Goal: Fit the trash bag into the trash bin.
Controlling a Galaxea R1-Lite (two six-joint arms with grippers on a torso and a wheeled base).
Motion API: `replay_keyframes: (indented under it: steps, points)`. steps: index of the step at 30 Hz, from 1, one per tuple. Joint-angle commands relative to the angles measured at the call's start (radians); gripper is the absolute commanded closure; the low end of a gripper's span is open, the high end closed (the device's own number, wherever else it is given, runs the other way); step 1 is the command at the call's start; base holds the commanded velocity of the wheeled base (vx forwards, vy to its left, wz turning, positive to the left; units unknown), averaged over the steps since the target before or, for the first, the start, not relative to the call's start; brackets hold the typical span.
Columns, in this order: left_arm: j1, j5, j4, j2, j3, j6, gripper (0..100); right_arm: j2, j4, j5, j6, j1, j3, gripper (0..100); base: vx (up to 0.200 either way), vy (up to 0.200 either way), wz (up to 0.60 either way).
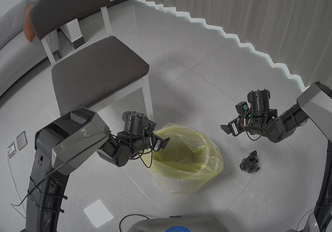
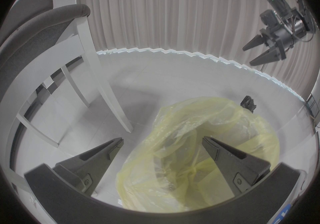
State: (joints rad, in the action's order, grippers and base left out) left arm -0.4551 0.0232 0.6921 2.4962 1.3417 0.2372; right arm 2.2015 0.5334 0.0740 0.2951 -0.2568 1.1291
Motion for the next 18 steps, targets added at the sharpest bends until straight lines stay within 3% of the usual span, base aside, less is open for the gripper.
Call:
replay_keyframes:
  steps: [1,18]
  points:
    - [0.000,-0.019,-0.006,0.036,0.042,0.011,0,-0.012,0.002,0.000,-0.002,-0.002,-0.006,0,0.000,0.000,0.00]
    - [0.044,-0.054,-0.045,0.132,0.254,-0.019,0,-0.009,0.008,-0.010,-0.022,-0.002,-0.014,0,0.000,0.000,0.00]
